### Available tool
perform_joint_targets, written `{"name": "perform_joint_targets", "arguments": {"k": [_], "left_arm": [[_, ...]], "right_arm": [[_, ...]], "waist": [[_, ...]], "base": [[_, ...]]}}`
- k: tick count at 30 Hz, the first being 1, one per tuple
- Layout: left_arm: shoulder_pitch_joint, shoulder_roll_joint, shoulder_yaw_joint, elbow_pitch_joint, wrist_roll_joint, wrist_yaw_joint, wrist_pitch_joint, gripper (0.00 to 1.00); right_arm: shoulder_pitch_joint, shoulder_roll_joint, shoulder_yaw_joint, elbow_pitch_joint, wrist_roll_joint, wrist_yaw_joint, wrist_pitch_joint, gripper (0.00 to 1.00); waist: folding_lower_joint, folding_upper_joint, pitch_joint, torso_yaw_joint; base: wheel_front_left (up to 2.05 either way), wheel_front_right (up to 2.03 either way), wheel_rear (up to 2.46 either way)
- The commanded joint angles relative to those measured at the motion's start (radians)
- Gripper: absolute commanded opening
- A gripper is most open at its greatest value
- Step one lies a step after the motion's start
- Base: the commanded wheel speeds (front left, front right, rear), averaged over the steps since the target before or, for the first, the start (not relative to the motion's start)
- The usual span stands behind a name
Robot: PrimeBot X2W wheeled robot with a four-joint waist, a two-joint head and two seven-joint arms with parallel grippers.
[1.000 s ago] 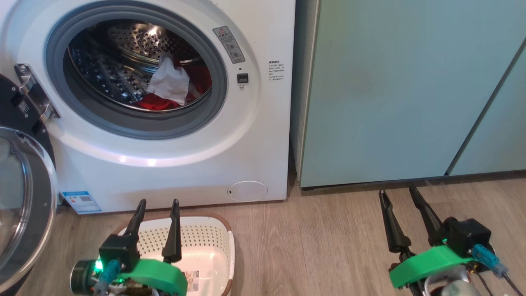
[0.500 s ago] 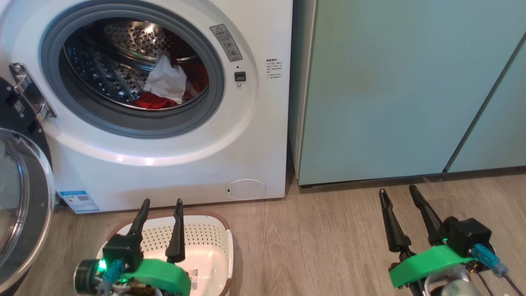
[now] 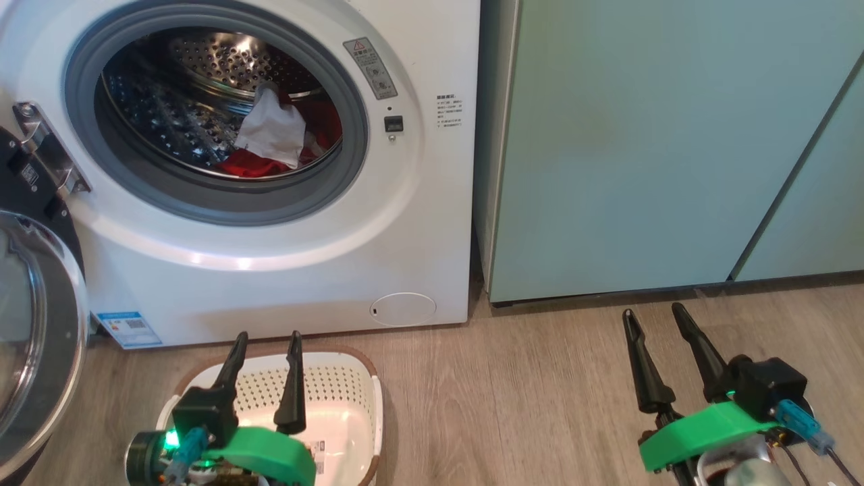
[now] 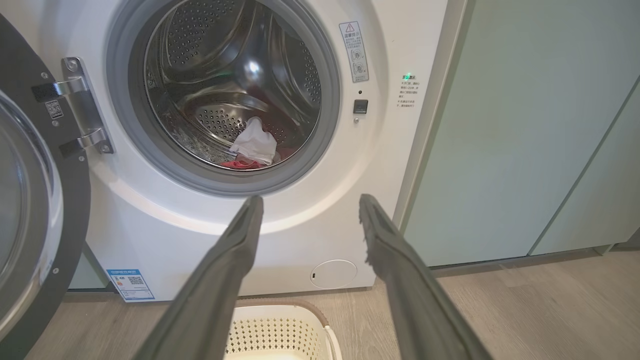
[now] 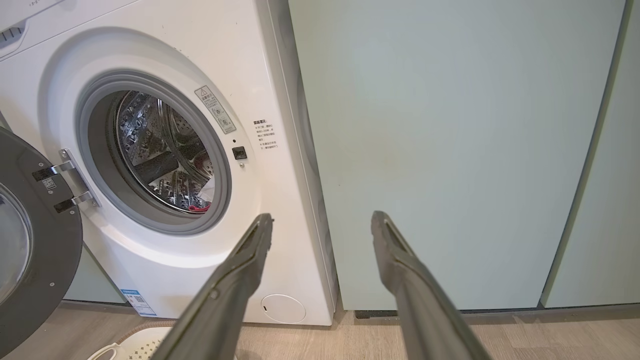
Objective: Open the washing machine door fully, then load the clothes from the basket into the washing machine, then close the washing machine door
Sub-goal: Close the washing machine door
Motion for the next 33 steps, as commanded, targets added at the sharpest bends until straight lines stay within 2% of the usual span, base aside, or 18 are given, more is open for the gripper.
{"name": "perform_joint_targets", "arguments": {"k": [1, 7, 23, 33], "left_arm": [[-0.056, -0.003, 0.027, -0.031, -0.007, 0.004, -0.013, 1.0], [-0.057, -0.003, 0.03, -0.029, -0.004, 0.009, -0.013, 1.0], [-0.059, -0.003, 0.023, -0.021, 0.011, 0.009, -0.013, 1.0], [-0.061, -0.003, 0.022, -0.019, 0.019, 0.011, -0.013, 1.0]], "right_arm": [[-0.049, -0.003, 0.021, -0.034, -0.002, 0.0, -0.009, 1.0], [-0.047, -0.003, 0.022, -0.034, 0.0, 0.0, -0.009, 1.0], [-0.046, -0.003, 0.021, -0.033, 0.0, 0.0, -0.009, 1.0], [-0.048, -0.003, 0.024, -0.029, 0.002, 0.0, -0.009, 1.0]], "waist": [[0.0001, 0.0, 0.0, 0.0], [0.0001, 0.0, 0.0, 0.007], [0.0001, 0.0, 0.002, 0.027], [0.0001, 0.0, 0.004, 0.034]], "base": [[-0.71, 0.71, 0.0], [-1.21, 1.21, 0.0], [-1.94, 1.93, 0.01], [-0.59, 0.59, 0.0]]}}
